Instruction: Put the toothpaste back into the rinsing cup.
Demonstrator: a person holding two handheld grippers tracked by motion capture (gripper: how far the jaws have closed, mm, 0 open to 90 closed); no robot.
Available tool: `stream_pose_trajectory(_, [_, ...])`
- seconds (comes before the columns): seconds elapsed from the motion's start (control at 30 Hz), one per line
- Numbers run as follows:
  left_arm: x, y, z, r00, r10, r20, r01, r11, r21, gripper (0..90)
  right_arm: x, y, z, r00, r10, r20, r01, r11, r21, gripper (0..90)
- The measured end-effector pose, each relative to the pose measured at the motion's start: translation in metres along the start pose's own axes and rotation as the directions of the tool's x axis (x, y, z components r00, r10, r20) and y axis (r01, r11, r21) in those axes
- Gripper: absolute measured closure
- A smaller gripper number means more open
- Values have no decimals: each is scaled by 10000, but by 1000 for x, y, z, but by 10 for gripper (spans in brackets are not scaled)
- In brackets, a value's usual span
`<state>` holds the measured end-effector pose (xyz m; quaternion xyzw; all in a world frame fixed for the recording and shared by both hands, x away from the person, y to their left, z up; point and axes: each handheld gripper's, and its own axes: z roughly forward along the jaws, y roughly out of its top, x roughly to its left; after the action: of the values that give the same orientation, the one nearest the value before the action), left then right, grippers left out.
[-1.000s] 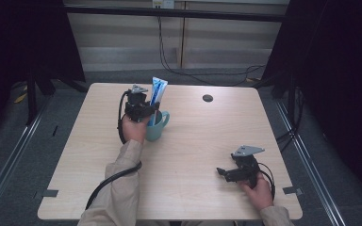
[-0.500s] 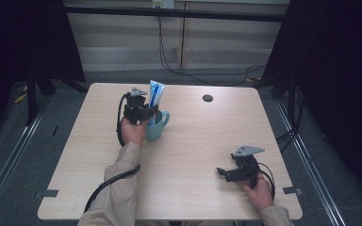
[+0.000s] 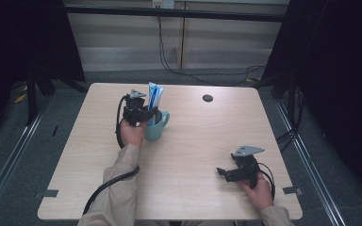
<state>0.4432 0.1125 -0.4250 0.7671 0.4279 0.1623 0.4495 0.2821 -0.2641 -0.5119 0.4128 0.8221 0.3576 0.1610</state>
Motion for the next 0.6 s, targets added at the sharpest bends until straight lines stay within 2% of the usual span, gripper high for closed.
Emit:
stream_pose_trajectory(0.3, [-1,0,0,10000,64,33,-64,10000,54,708,0,0,0,10000,-4,0,4,10000,-4,127])
stream_pose_trajectory(0.6, [-3,2,-1,9997,246,62,-246,9997,-11,652,0,0,0,10000,12,0,-12,10000,2,127])
